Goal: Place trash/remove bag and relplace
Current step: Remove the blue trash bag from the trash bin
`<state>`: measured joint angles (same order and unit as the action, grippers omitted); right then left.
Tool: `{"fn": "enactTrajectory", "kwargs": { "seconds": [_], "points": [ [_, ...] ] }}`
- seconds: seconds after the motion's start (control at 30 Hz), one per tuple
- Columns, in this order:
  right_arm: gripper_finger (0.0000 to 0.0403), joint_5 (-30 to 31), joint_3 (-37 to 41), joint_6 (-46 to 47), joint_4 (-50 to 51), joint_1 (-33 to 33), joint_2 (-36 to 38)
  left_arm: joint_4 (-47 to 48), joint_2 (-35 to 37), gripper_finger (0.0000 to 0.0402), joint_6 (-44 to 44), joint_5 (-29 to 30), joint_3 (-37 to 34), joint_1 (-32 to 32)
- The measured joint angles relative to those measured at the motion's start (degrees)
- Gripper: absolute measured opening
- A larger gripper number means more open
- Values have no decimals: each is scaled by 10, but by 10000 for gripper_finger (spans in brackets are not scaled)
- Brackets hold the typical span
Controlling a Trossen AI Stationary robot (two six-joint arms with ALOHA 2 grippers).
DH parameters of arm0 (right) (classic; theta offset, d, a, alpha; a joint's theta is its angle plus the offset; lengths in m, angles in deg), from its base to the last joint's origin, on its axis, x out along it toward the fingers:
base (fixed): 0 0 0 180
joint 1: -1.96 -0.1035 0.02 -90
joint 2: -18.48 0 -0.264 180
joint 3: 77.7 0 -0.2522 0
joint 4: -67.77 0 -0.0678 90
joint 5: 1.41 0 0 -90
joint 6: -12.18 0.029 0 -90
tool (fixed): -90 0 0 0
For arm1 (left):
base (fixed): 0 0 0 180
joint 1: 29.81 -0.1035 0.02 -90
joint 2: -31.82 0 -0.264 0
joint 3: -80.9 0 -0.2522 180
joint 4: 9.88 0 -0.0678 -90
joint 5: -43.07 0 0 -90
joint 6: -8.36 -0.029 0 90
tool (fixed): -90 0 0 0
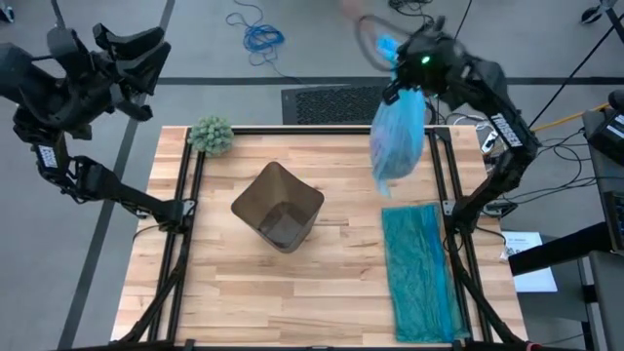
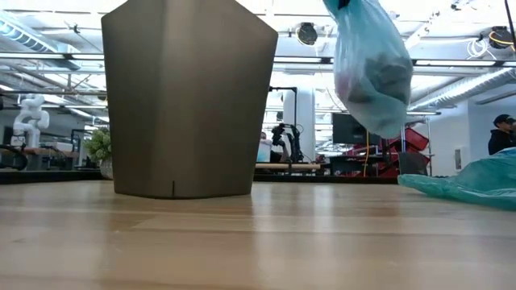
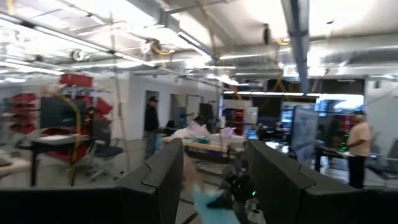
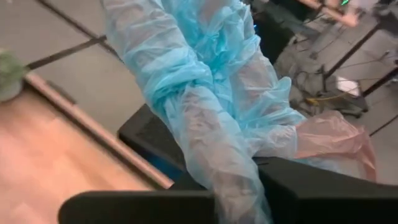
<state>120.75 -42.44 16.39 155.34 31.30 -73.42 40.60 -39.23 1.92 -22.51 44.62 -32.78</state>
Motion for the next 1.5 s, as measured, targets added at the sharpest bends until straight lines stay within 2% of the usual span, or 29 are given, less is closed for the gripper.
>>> {"fn": "enactTrajectory", "kwargs": {
  "seconds": [0.13, 0.23, 0.37, 0.53, 0.63, 0.77, 0.9, 1.0, 1.1, 1.3, 1.5],
  "points": [
    [0, -59, 54, -37, -55, 66, 42, 1, -10, 173, 1, 12, 0, 0],
    [0, -71, 135, -52, -102, 105, 76, 2, -19, 173, 1, 15, 0, 0],
    [0, -114, 313, -45, -249, 139, 150, 2, -32, 173, 1, 31, 0, 0],
    [0, -108, 552, -7, -414, 153, 261, 0, -40, 173, 2, 61, 0, 0],
    [0, -102, 659, 32, -467, 153, 310, 0, -45, 173, 17, 74, -1, 0],
    [0, -93, 754, 72, -494, 153, 335, 0, -45, 173, 45, 79, 0, 0],
    [0, -115, 786, 137, -478, 143, 338, -7, -46, 173, 46, 78, 0, 0],
    [0, -131, 756, 185, -479, 102, 351, -26, -46, 173, 46, 78, 0, 0],
    [0, -130, 719, 189, -474, 79, 354, -29, -43, 173, 46, 87, 0, 0],
    [0, -115, 730, 175, -403, 124, 315, -26, -43, 173, 46, 93, 0, 0],
    [0, -139, 797, 172, -469, 159, 259, -26, -43, 173, 44, 95, 0, 0]
  ]
}}
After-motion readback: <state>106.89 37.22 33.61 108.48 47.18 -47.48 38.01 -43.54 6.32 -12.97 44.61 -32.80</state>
